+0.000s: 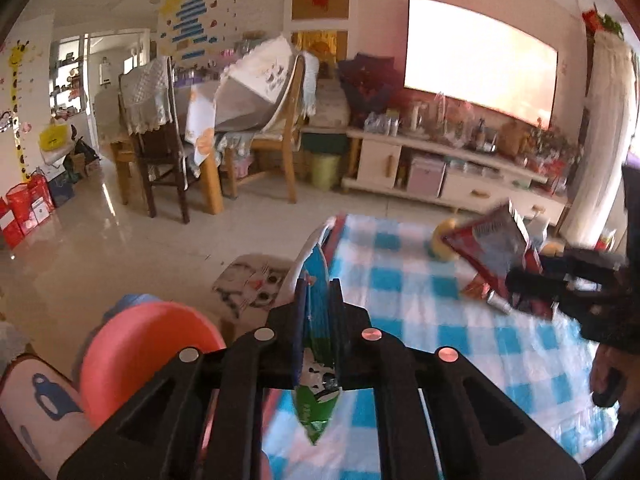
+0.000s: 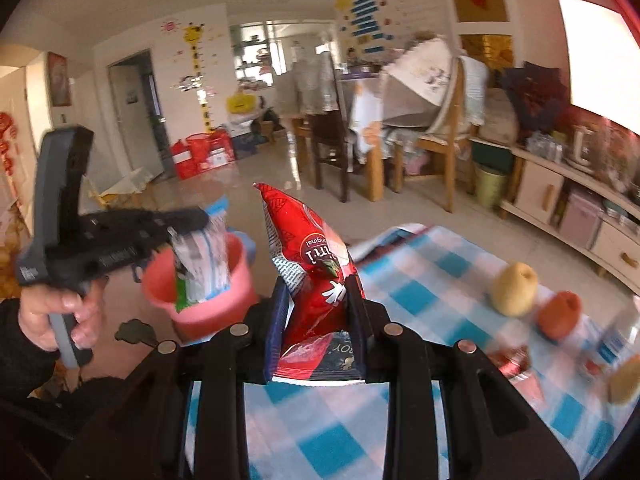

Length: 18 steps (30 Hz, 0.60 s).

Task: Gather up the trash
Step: 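Carry both bags over the pink bucket and open both tools to drop them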

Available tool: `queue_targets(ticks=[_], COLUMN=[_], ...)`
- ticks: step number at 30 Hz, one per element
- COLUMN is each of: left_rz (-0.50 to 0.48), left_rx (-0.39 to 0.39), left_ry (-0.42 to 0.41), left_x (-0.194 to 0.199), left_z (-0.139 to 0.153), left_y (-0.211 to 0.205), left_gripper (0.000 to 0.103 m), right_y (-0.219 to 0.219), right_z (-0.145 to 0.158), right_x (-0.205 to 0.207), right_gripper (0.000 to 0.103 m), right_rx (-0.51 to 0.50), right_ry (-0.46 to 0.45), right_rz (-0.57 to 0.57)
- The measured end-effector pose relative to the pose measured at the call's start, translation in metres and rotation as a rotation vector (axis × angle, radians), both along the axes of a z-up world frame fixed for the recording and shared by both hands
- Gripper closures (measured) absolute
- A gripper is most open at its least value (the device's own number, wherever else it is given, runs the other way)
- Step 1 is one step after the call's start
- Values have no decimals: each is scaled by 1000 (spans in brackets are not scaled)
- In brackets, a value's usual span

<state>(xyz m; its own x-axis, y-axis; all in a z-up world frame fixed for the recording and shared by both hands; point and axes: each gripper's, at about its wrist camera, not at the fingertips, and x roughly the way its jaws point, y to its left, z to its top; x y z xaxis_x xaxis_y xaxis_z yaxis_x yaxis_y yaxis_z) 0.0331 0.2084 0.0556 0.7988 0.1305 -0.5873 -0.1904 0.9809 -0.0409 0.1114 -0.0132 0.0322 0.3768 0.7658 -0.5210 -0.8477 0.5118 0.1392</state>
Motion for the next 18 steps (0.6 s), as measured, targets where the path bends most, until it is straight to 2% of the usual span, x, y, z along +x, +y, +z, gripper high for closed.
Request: queue_targets(ticks=[5, 11, 18], left_rz=[25, 74, 158], left_rx=[-41, -45, -14], left_ry=[6, -25, -60], left_x=[-12, -31, -47], left_z=[-7, 6, 35], left_y=[21, 55, 122], left_gripper=[93, 93, 93], right_y=[25, 72, 170], right_z=[-8, -11, 5], right_x=[-3, -7, -22], right_gripper=[73, 73, 73], right_rx=[-10, -20, 21], right_ry=[32, 56, 71], right_rz=[33, 105, 236])
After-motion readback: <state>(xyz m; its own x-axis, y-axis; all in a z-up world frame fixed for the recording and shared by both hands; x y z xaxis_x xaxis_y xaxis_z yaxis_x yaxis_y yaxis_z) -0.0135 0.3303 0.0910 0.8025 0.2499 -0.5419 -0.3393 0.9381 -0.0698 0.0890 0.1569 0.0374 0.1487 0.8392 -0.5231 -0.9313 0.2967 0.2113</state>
